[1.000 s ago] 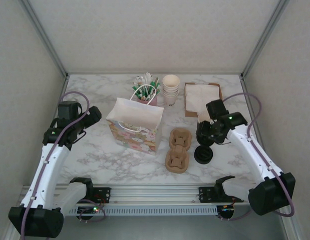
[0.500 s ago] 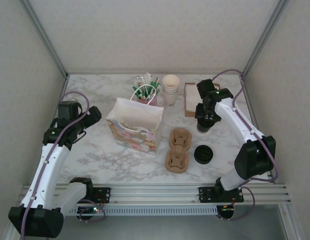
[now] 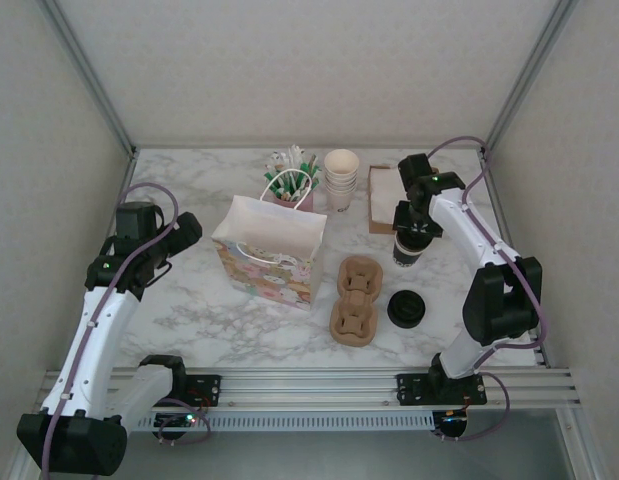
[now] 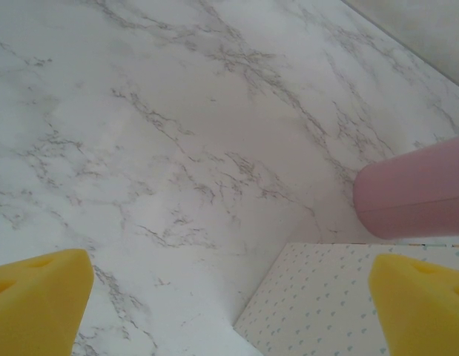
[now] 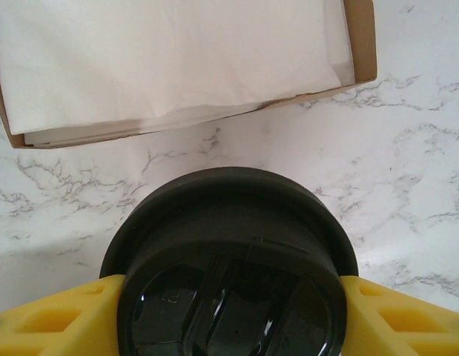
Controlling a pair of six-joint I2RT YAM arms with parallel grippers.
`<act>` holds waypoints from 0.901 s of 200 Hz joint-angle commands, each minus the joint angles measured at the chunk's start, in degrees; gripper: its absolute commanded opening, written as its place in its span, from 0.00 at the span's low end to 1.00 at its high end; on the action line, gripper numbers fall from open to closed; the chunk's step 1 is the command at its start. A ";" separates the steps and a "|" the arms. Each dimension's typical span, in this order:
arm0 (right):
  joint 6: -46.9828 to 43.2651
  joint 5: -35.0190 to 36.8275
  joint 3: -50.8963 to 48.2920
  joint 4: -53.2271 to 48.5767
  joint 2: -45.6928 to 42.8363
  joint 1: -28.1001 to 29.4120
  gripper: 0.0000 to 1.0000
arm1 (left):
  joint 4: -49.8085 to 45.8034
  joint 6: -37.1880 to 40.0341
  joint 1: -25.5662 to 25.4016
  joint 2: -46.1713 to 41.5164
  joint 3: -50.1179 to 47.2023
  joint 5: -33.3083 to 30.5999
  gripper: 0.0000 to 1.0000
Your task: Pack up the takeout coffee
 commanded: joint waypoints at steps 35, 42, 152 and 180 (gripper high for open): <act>-0.27 -1.04 -0.67 0.28 0.44 -0.12 0.63 | -1.37 0.83 -0.17 -0.54 -0.84 -1.34 0.96; -0.13 -1.17 -0.84 0.40 0.42 -0.12 0.63 | -1.28 0.74 -0.20 -0.54 -0.85 -1.25 0.96; 0.40 -1.90 -3.17 1.10 2.22 -0.13 0.63 | -1.46 0.84 -0.25 -0.49 -0.84 -1.74 0.96; 0.72 -2.05 -3.44 0.72 1.75 -0.08 0.63 | -1.38 0.82 -0.18 -0.45 -0.84 -1.82 0.96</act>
